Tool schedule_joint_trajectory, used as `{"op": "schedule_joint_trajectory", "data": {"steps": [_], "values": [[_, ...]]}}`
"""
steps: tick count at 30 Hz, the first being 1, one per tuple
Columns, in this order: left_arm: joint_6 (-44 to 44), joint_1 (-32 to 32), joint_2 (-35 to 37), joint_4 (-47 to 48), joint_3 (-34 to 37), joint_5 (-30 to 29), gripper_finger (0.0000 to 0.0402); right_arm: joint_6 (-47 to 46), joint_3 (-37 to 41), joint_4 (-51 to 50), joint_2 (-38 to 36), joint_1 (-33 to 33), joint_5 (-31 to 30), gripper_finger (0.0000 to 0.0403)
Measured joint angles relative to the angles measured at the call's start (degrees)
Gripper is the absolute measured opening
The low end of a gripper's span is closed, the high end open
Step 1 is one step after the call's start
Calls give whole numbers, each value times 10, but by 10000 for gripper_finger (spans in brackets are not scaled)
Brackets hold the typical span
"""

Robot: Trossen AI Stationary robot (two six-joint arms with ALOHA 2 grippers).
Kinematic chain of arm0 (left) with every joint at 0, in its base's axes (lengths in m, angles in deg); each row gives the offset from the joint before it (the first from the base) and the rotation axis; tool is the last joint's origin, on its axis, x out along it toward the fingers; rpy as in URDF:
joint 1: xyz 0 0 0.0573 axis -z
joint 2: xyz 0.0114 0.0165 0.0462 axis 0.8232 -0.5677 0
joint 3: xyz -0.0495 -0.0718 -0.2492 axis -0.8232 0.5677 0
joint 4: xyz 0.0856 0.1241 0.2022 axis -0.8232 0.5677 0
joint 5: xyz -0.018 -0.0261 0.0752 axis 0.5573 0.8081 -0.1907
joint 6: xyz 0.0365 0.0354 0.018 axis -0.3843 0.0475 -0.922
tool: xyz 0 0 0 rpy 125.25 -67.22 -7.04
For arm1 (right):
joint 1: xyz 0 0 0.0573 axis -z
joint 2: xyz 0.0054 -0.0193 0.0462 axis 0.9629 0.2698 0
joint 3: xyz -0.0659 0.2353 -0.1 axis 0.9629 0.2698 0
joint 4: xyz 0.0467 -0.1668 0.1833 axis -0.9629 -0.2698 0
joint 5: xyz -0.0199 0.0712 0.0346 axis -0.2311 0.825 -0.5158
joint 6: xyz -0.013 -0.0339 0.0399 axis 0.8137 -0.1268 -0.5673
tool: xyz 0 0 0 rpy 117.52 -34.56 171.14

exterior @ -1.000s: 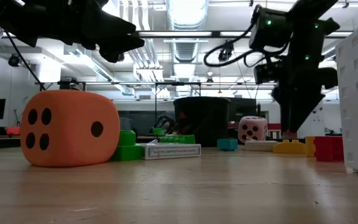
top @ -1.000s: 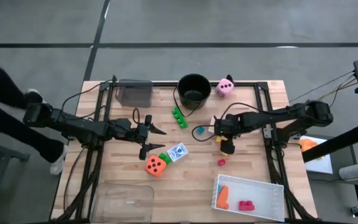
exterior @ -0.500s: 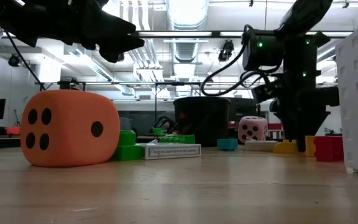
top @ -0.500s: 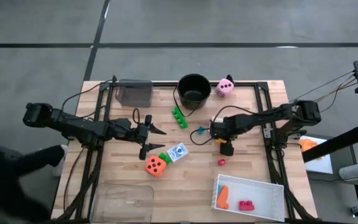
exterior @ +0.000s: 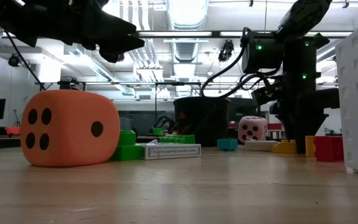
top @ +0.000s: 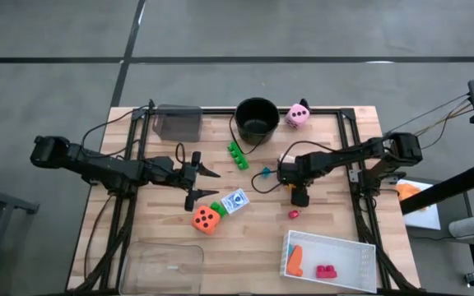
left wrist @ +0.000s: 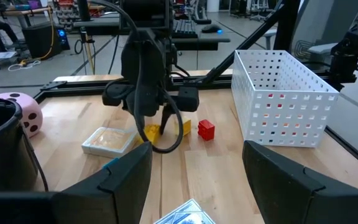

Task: Pick & Place Toys
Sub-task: Put the yellow game piece into the white bin

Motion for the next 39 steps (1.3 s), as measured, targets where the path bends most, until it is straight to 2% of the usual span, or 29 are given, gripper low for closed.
{"op": "schedule_joint_trajectory", "data": {"steps": [3,14,20,26,31,39], "values": [[0,0,0,0,0,-3,253,-3,0,0,-1,0,-2,130],[1,0,0,1,0,-4,253,-3,1,-12,-25,-14,-5,131],[1,0,0,6,0,-8,253,-7,1,-17,-93,-25,-5,131],[1,0,0,6,0,-9,253,-12,1,-5,-191,-42,-5,131],[1,0,0,6,0,-9,253,-8,5,75,-270,-76,-4,131],[1,0,0,6,0,-9,253,34,92,353,-337,-165,7,131]]}}
